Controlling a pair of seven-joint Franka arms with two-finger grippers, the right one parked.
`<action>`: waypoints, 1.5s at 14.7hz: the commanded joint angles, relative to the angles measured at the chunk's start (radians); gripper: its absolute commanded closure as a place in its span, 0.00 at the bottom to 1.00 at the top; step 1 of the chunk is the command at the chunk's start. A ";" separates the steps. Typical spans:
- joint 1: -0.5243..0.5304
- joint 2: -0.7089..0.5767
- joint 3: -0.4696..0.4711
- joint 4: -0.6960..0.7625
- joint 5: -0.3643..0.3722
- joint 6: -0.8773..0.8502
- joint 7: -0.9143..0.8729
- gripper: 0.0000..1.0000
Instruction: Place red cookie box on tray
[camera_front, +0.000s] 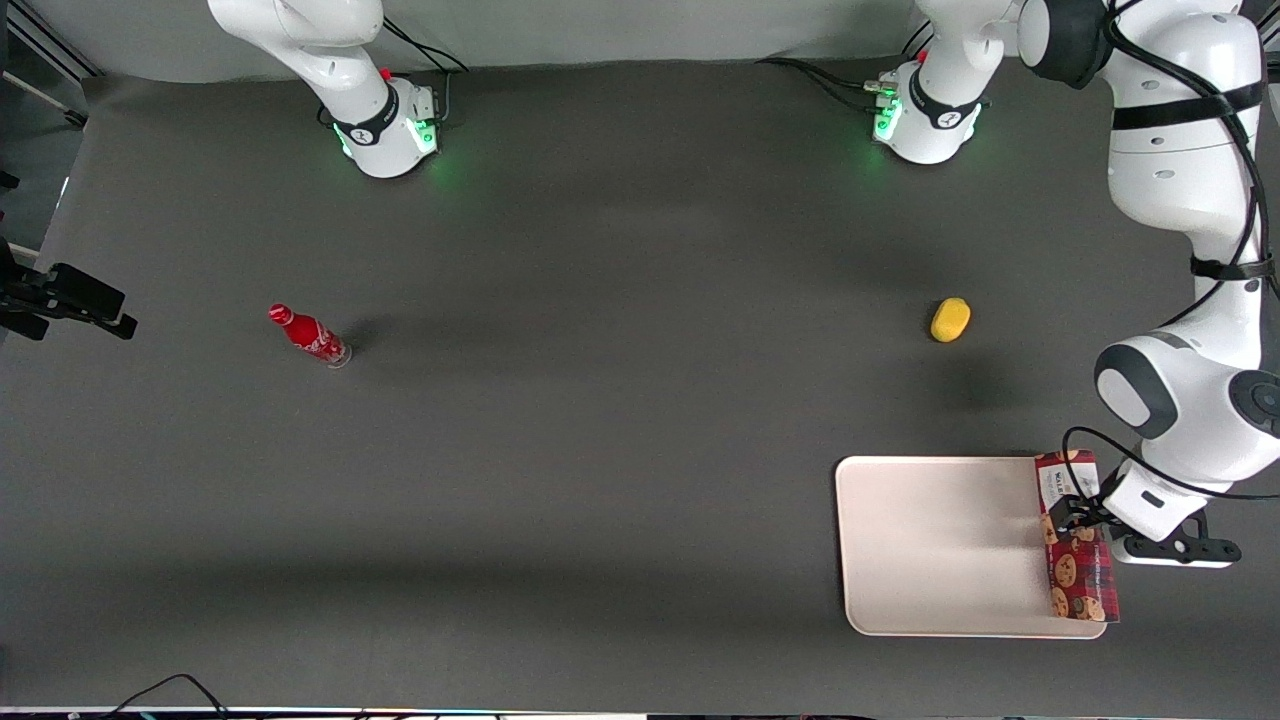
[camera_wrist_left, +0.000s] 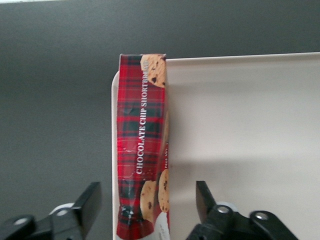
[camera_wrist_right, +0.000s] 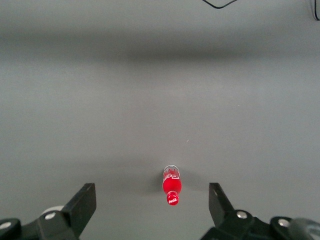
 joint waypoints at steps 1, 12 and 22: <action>-0.016 -0.027 0.010 0.158 0.007 -0.302 -0.122 0.00; -0.091 -0.540 -0.103 -0.041 0.203 -0.800 -0.461 0.00; -0.080 -0.857 -0.209 -0.314 0.361 -0.861 -0.552 0.00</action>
